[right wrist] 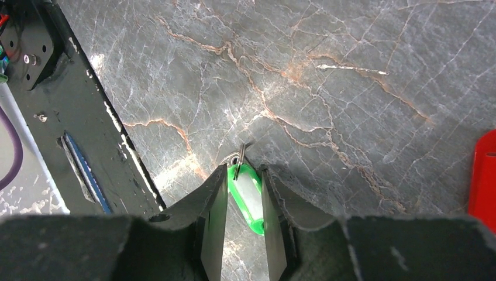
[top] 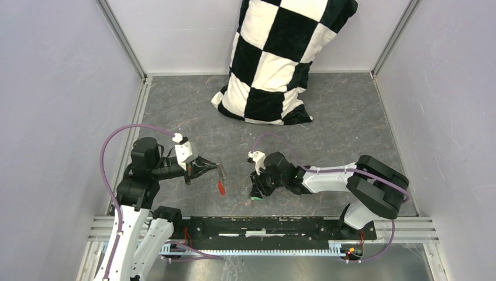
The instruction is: Put the keys on the keyring
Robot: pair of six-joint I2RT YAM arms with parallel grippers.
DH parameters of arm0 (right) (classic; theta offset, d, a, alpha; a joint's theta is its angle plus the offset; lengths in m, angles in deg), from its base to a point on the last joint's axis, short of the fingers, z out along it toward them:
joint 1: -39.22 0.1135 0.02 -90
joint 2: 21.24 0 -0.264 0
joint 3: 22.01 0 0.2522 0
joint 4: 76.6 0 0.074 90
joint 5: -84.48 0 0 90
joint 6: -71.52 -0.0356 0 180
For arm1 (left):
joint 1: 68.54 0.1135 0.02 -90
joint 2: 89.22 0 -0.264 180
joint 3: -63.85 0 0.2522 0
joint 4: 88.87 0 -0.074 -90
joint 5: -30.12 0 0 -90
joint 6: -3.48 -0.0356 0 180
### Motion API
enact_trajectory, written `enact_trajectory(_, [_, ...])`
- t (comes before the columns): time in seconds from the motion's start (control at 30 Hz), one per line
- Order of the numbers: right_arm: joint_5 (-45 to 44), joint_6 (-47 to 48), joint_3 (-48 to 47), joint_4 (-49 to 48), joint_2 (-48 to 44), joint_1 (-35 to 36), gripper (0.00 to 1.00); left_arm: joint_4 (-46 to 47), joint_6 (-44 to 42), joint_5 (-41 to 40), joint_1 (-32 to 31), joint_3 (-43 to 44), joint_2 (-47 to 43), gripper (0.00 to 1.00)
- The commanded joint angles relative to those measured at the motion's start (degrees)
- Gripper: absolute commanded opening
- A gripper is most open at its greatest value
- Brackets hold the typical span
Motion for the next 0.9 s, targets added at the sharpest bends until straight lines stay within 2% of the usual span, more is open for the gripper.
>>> enact_trajectory(0.0, [-0.57,-0.24,-2.31,-1.74,0.81,-0.07,0.34,0.16,-2.85,-0.29,0.22,1.39,-0.57,0.02])
enact_trajectory(0.2, [-2.16,0.35,-3.85,-0.96,0.35,0.23,0.35,0.17,-2.97,-0.31,0.22,1.30,-0.65,0.02])
enact_trajectory(0.43, [-2.11,0.63,-3.84,-0.23,1.18,0.67,0.23,-0.44,-3.71,-0.75,0.22,1.39,-0.76,0.02])
enact_trajectory(0.63, [-2.64,0.66,-2.81,0.51,0.27,1.23,0.36,-0.53,-3.90,-0.66,0.22,1.48,-0.92,0.02])
enact_trajectory(0.87, [-2.93,0.80,-2.63,0.65,0.06,1.49,0.35,-0.67,-3.84,-0.71,0.22,1.78,-1.11,0.02])
